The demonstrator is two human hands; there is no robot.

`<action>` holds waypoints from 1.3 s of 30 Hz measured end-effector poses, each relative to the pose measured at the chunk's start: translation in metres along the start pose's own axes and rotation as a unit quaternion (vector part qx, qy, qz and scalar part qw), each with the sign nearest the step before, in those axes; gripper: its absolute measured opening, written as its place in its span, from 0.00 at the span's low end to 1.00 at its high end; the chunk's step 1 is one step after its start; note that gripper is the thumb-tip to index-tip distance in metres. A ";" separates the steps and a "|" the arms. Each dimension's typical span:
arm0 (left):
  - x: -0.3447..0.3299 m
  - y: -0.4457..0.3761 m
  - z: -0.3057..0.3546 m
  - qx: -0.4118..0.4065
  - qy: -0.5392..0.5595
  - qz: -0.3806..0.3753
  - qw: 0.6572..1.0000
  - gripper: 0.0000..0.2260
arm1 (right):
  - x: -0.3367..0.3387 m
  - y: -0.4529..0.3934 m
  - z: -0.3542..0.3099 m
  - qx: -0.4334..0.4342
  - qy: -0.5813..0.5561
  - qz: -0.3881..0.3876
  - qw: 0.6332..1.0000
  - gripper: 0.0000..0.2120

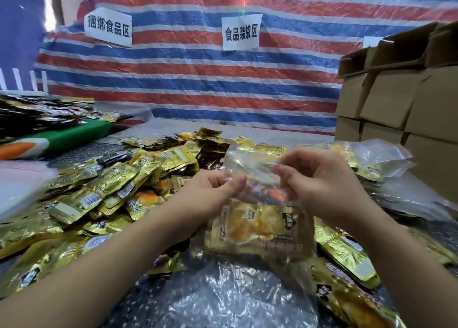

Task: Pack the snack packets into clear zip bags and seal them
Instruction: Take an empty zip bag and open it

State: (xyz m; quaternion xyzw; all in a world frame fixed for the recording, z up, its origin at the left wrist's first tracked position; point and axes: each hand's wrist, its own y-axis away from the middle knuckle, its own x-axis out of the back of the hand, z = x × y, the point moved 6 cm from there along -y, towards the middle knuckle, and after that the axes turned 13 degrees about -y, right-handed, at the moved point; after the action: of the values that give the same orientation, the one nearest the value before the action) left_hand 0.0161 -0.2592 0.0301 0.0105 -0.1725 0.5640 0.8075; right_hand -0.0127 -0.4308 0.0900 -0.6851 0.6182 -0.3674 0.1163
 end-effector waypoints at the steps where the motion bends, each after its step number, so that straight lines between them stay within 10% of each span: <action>1: -0.001 0.000 0.000 0.010 0.027 -0.013 1.000 0.13 | 0.001 -0.001 0.000 0.001 -0.021 0.015 1.000 0.06; 8: 0.009 -0.005 0.004 -0.015 0.114 0.016 0.993 0.12 | 0.035 -0.005 0.015 -0.024 -0.188 0.178 0.966 0.12; 12: 0.018 -0.010 -0.003 -0.025 0.093 0.080 0.992 0.13 | 0.063 -0.004 0.050 -0.118 -0.064 0.277 0.952 0.16; 22: 0.027 -0.013 -0.009 0.033 0.018 0.110 0.993 0.16 | 0.057 0.005 0.067 -0.280 0.394 -0.010 0.875 0.05; 27: 0.032 -0.014 -0.014 0.030 -0.010 0.131 0.991 0.17 | 0.055 0.014 0.076 -0.340 0.446 -0.098 0.822 0.25; 39: 0.030 -0.013 -0.014 0.041 -0.010 0.126 0.991 0.17 | 0.067 0.003 0.086 -0.180 0.497 0.038 0.848 0.14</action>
State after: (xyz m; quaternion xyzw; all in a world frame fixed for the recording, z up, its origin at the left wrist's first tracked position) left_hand 0.0413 -0.2340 0.0275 0.0271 -0.1574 0.6680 0.7269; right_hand 0.0389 -0.5190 0.0517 -0.3957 0.6739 -0.5366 -0.3184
